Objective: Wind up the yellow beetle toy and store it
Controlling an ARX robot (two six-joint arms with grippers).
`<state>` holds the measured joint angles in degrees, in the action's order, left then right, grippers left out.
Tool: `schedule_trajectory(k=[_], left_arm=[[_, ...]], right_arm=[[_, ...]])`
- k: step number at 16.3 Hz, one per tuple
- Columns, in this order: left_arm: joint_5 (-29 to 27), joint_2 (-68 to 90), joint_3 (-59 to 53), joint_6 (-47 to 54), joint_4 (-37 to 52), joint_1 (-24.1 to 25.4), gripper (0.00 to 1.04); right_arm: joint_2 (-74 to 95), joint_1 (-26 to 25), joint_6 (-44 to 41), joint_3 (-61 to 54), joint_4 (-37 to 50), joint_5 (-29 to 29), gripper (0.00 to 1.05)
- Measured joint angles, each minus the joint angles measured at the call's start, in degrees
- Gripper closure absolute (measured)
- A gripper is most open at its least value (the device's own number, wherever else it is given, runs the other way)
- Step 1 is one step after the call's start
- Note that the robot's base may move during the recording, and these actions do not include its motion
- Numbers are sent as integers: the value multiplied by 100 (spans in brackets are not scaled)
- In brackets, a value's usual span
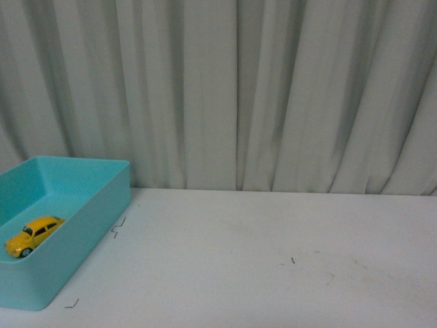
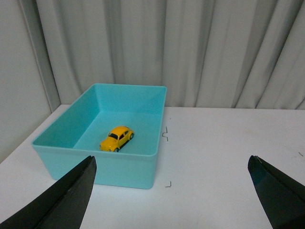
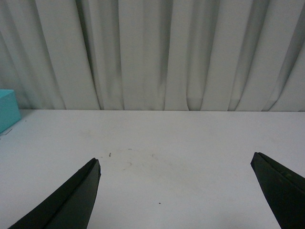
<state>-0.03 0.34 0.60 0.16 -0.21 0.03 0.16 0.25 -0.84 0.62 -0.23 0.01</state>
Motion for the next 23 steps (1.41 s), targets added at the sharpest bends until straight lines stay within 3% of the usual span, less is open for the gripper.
schedule_trajectory(k=[23], left_arm=[[-4, 0, 0, -2, 7, 0, 7]], right_arm=[[0, 0, 2, 0, 9, 0, 7]])
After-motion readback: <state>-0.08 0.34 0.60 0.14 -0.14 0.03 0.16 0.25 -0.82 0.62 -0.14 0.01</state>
